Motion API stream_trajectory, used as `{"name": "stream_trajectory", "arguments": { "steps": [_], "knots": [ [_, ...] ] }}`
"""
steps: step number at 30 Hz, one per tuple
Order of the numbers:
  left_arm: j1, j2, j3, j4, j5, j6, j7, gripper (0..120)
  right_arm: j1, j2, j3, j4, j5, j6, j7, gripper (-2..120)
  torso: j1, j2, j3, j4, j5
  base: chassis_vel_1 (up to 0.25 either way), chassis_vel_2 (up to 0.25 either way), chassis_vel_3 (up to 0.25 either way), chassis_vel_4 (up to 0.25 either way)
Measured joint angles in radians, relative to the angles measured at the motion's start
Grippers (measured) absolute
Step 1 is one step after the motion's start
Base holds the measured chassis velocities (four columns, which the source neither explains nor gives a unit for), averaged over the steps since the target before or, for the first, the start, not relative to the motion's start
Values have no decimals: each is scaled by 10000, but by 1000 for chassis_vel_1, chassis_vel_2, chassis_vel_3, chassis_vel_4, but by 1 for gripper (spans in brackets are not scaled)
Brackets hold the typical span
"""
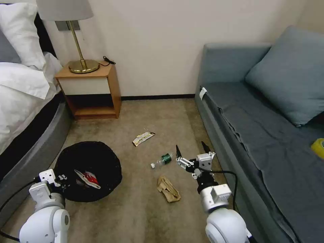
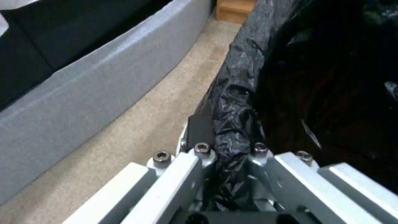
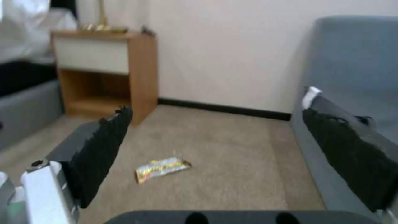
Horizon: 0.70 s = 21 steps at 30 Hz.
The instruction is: Pick up the trash bin, then pick up the garbage on the floor and place it into the trash bin.
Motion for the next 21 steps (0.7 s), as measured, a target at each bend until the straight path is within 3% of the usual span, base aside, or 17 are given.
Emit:
{"name": "stream_trajectory", "arguments": {
  "steps": [2,5,6,7,9,11,17,21],
  "knots": [
    [4,8,-16,6,-3,-1,-2,2,331,-226,-176,-218,112,-128,-15,100,0,1,-1,-1,0,0,0,0,0],
    [7,14,-37,15,-3,-6,-10,2,1974,-1327,-1190,-1153,1674,-1028,-118,100,0,1,-1,3,-1,0,0,0,0],
    [7,14,-37,15,-3,-6,-10,2,1974,-1327,-1190,-1153,1674,-1028,-118,100,0,1,-1,3,-1,0,0,0,0],
    [6,-4,-37,14,-2,-17,-8,2,2657,-1738,-1697,-1535,2680,-1681,-394,100,0,0,0,3,-2,0,0,0,0],
    [14,-48,-38,13,27,-47,-5,2,3415,-2054,-2316,-1989,3557,-2391,-784,100,1,0,0,1,-1,0,0,0,0],
    [41,-102,-32,9,97,-78,-2,2,4124,-2187,-2826,-2454,4339,-3299,-1238,100,1,0,0,1,-1,0,0,0,0],
    [88,-163,-64,-17,193,-107,0,2,5291,-2177,-3575,-3466,4842,-4230,-2347,100,1,0,0,1,-1,0,0,0,0],
    [161,-212,-144,-65,311,-122,2,2,6540,-1925,-4520,-4877,4936,-5175,-3552,100,1,0,0,2,-3,0,0,0,0]
  ]
}}
